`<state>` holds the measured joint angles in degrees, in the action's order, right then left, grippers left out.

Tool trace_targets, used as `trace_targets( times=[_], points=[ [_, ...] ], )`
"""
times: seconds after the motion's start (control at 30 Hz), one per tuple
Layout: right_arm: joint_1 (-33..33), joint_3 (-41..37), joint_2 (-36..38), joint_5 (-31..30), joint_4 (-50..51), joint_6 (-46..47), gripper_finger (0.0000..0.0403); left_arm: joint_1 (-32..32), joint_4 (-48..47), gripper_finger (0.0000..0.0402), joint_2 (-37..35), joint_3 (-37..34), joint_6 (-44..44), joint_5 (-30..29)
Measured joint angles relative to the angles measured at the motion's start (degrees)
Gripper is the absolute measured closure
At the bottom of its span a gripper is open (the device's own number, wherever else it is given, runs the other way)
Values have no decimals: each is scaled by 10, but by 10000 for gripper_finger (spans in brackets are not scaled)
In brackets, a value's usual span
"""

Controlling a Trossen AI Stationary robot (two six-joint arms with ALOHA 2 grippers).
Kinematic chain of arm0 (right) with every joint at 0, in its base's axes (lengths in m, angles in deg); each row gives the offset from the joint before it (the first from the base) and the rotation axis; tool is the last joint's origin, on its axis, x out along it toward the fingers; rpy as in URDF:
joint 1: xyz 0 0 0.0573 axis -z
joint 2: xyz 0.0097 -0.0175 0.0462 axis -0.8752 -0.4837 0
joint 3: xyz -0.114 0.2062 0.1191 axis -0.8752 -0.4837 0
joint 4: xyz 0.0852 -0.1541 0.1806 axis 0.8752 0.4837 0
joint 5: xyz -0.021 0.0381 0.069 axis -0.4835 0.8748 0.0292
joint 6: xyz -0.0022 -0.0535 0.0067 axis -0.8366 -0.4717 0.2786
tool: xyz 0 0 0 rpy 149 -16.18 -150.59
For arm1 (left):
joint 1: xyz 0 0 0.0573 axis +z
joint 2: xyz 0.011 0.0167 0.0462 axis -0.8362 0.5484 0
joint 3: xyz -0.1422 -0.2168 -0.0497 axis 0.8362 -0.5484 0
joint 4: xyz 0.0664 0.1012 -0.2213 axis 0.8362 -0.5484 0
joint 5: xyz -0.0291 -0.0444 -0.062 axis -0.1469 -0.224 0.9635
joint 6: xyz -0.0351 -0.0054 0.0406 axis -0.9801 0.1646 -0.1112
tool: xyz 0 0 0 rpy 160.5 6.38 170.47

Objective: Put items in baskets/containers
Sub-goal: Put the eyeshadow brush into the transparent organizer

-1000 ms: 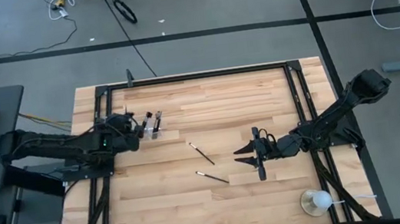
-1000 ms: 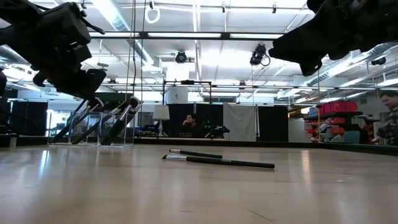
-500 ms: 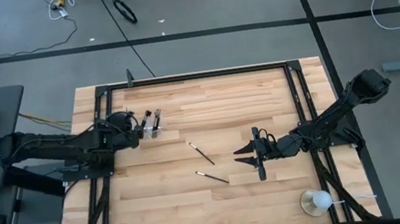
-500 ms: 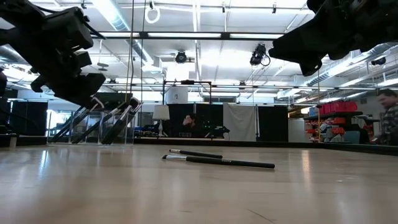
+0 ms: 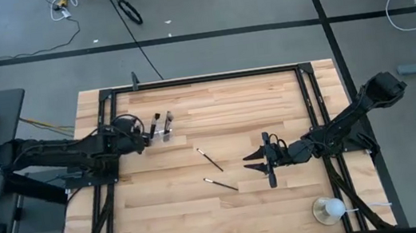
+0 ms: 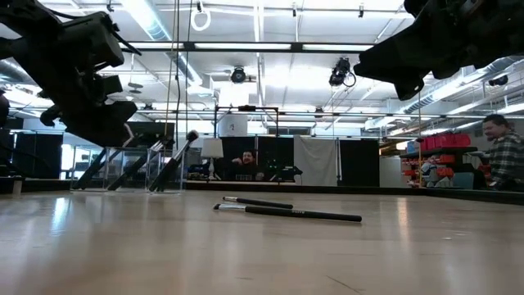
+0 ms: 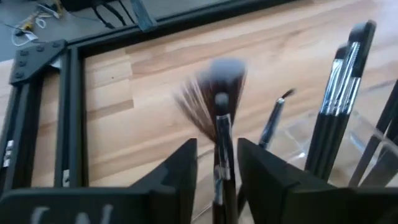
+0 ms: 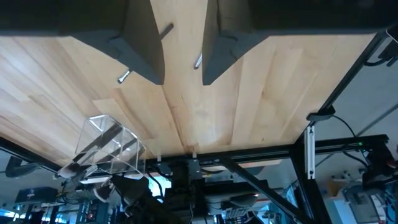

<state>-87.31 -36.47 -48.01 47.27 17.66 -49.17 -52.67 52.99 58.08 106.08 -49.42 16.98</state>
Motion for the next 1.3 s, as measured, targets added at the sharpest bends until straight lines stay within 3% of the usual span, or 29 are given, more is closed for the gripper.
trace_targets(
  times=[0.23, 0.6, 0.87, 1.1, 1.3],
  points=[
    [0, 0, 0, 0, 0, 0, 294, 0, 0, 249, 0, 31, 47, 20],
    [0, 0, 0, 0, 0, 0, 294, -36, 18, 283, 0, 152, 148, 16],
    [2, 0, -5, 0, 18, 0, 294, -171, 335, 317, 64, 101, 291, -6],
    [54, 20, -73, 1, 7, 23, 265, -267, 619, 341, 244, 68, 329, -79],
    [127, 95, -190, 56, 7, 18, 210, -304, 733, 349, 393, 85, 301, -177]
  ],
)
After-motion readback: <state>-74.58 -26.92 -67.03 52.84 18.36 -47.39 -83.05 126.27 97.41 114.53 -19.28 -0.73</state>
